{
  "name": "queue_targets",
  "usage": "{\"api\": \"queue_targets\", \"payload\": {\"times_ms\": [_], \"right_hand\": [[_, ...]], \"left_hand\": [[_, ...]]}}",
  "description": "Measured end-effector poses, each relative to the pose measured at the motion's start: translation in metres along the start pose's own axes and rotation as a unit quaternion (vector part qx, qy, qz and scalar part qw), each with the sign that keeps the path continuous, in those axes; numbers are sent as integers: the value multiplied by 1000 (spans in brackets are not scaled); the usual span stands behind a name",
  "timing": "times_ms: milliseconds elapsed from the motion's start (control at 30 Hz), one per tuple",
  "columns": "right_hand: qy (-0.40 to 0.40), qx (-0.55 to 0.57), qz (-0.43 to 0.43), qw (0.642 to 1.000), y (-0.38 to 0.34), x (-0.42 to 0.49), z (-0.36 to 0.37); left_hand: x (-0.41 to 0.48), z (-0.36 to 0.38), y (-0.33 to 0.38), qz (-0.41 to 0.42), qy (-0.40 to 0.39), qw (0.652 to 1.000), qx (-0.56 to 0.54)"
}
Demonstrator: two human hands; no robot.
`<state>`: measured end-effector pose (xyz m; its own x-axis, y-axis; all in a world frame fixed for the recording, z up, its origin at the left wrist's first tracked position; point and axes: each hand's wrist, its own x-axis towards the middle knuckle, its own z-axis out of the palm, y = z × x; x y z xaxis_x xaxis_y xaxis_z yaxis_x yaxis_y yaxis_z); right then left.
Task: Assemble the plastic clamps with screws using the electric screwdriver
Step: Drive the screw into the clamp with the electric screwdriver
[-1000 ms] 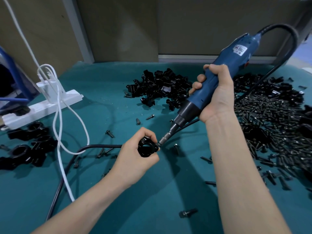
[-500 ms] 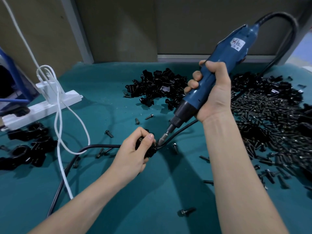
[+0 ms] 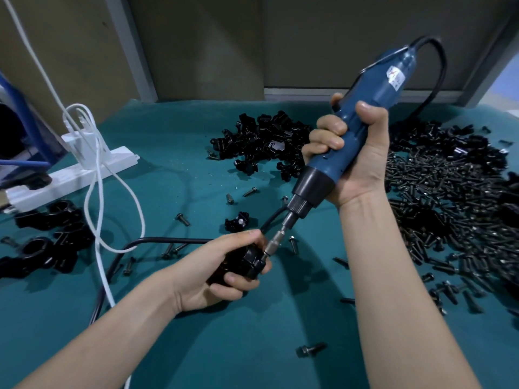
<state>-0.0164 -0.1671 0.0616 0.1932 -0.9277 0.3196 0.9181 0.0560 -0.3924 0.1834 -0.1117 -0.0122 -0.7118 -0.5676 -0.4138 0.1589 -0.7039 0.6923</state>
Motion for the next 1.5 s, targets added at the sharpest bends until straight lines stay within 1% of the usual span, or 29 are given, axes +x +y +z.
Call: {"api": "queue_targets", "payload": {"times_ms": [167, 233, 300, 367, 500, 567, 700, 800, 867, 900, 1100, 1200, 1267, 1333, 1400, 1433, 1500], "right_hand": [[17, 1, -5, 1000, -3, 1, -10], [24, 1, -13, 1000, -7, 0, -13], [21, 18, -22, 999, -11, -2, -16], [17, 34, -33, 999, -15, -3, -18], [17, 45, -32, 998, -15, -3, -20], [21, 39, -29, 999, -14, -2, -20], [50, 28, -35, 998, -15, -2, -21], [89, 26, -57, 994, -19, -3, -22], [100, 35, -67, 992, -23, -4, -24], [102, 41, -69, 992, -24, -5, -24], [114, 19, -74, 990, -24, -4, -22], [120, 21, -75, 990, -26, -5, -22], [130, 23, -83, 988, -30, -7, -24], [145, 21, -95, 985, -33, -8, -25], [167, 15, -102, 981, -34, -8, -25], [179, 12, -104, 978, -34, -8, -25], [200, 12, -106, 974, -34, -7, -24]], "left_hand": [[-2, -4, 5, -7, -80, 990, -119], [-2, -5, 6, -10, -95, 981, -170], [-2, -6, 6, -8, -93, 974, -207], [-2, -5, 4, 0, -80, 976, -202], [-1, -1, 1, 11, -23, 994, -105], [-1, -1, 1, 3, -24, 993, -114], [-2, 2, 4, 0, -84, 983, -164], [-6, 3, 6, 20, -145, 969, -199], [-8, 4, 6, 39, -189, 956, -223], [-9, 5, 6, 49, -197, 954, -220], [-5, -2, 4, 57, -101, 976, -183], [-7, 0, 2, 79, -77, 991, -70], [-5, 5, 1, 107, -37, 993, -17], [-2, 10, 0, 150, 40, 988, 6], [1, 13, -2, 194, 108, 975, 27], [3, 14, -3, 209, 130, 969, 31], [4, 15, -5, 237, 142, 960, 40]]}}
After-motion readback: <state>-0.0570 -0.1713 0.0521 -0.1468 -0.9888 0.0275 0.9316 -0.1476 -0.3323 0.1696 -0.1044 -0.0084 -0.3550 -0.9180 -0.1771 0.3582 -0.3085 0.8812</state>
